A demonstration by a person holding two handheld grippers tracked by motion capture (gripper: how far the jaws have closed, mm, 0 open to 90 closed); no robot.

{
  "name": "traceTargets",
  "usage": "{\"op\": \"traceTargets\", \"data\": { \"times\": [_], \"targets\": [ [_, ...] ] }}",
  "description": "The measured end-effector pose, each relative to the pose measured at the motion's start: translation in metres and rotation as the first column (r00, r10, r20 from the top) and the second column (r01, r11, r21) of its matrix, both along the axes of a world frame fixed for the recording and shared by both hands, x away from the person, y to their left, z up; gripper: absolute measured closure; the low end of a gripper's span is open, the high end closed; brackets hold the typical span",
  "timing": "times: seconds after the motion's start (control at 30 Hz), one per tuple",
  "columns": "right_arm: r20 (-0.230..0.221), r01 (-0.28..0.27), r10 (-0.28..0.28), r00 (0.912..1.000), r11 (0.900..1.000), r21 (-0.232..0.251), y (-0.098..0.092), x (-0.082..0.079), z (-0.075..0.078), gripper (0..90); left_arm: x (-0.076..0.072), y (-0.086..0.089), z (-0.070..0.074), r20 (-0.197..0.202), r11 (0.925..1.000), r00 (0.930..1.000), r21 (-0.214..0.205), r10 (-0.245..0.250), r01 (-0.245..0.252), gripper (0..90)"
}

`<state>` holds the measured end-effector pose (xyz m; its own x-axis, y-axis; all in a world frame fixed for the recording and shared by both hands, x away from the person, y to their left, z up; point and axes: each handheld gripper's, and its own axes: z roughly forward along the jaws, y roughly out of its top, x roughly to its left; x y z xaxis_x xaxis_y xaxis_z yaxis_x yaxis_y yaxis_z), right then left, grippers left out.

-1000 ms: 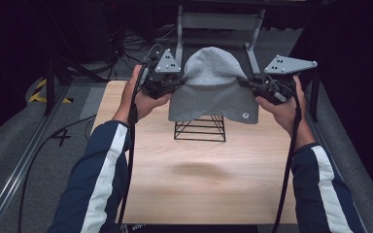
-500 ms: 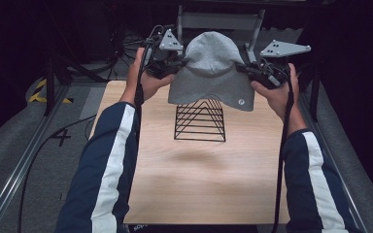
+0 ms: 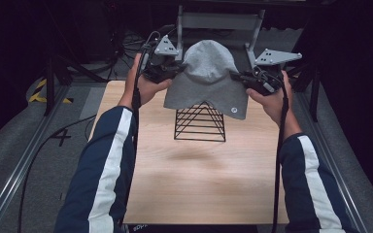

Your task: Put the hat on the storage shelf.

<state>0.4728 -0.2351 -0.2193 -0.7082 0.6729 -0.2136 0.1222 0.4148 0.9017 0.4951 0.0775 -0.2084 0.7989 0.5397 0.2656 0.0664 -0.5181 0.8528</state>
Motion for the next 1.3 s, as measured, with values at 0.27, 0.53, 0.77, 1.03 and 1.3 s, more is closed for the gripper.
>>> {"op": "traceTargets", "data": {
  "times": [0.27,0.53,0.77,1.03,1.3],
  "targets": [
    [0.007,-0.025,0.025,0.9997,0.9997,-0.004,-0.002,-0.016,0.000,84.5,-0.016,0.006,-0.006,0.007,0.9994,0.9994,-0.010,-0.034,0.034,84.5],
    [-0.008,-0.028,0.028,0.9996,0.9991,-0.032,0.003,-0.015,-0.014,84.5,-0.016,0.010,-0.027,-0.022,0.9998,0.9996,-0.001,-0.020,0.020,84.4],
    [-0.061,-0.034,0.030,0.9977,0.9980,-0.054,0.006,-0.007,-0.042,84.5,-0.007,0.004,-0.064,-0.077,0.9998,0.9969,0.012,-0.017,0.018,84.1],
    [-0.113,-0.043,0.032,0.9931,0.9949,-0.091,0.005,-0.007,-0.076,84.5,-0.003,-0.001,-0.103,-0.126,0.9999,0.9919,0.001,-0.015,0.015,83.8],
    [-0.160,-0.046,0.028,0.9867,0.9931,-0.108,0.002,-0.006,-0.107,84.5,-0.002,-0.005,-0.130,-0.163,0.9999,0.9865,0.001,-0.012,0.012,83.8]
  ]
}}
